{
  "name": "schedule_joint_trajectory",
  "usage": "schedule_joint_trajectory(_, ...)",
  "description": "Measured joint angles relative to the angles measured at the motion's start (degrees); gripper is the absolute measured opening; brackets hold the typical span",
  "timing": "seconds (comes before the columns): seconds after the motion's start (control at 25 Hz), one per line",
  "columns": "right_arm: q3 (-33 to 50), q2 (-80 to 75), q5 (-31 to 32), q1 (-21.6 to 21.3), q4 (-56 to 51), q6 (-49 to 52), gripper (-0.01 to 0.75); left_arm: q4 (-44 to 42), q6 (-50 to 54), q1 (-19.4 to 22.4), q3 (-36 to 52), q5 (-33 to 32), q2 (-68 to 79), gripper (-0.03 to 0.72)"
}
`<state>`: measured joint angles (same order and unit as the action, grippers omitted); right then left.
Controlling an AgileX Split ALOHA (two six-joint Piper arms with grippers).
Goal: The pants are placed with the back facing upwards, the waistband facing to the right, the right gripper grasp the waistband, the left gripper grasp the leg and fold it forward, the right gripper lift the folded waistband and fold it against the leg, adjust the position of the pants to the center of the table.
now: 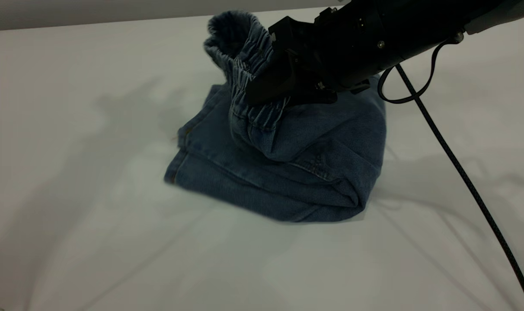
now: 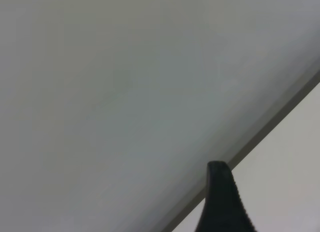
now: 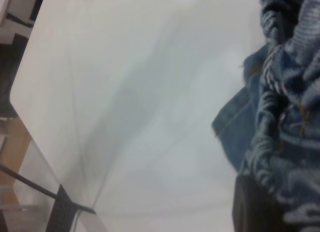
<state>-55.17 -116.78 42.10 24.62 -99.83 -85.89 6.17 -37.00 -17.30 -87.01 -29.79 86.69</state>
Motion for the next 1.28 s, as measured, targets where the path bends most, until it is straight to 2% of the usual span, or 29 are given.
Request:
schedule_joint_trajectory(0.12, -0.7, 0.0, -0.2, 0.0, -0.1, 1.6, 0.241, 0.0, 0.0, 0.0, 0.0, 0.0, 0.0, 0.419)
schedule_joint_trajectory(0.24, -0.8, 0.0, 1.6, 0.0, -0.1, 2.6, 0.382, 0.0, 0.0, 0.0, 0.0, 0.1, 0.0, 0.419)
schedule_joint_trajectory(0.36, -0.8, 0.1, 7.0, 0.0, 0.0, 3.0, 0.516, 0.0, 0.0, 0.0, 0.0, 0.1, 0.0, 0.419)
schedule_joint_trajectory(0.48, -1.1, 0.1, 13.5, 0.0, 0.1, 3.0, 0.576, 0.5, 0.0, 0.0, 0.0, 0.1, 0.0, 0.419)
schedule_joint_trajectory(0.68, -3.4, 0.1, 18.9, 1.1, 0.1, 6.8, 0.536, 1.9, 0.0, 0.0, 0.0, 0.4, 0.0, 0.419)
schedule_joint_trajectory(0.8, -5.9, 0.1, 18.1, 2.0, 0.2, 9.2, 0.478, 1.9, 0.0, 0.0, 0.0, 0.5, 0.0, 0.419)
schedule_joint_trajectory(1.04, -14.1, 0.1, 7.1, 4.7, 2.4, 19.1, 0.451, 1.8, -0.1, 0.0, 0.0, 0.6, 0.0, 0.41)
schedule_joint_trajectory(1.28, -21.6, -0.1, -5.9, 6.7, 20.4, 41.7, 0.448, 1.7, -0.1, 0.0, 0.0, 0.9, 0.0, 0.404)
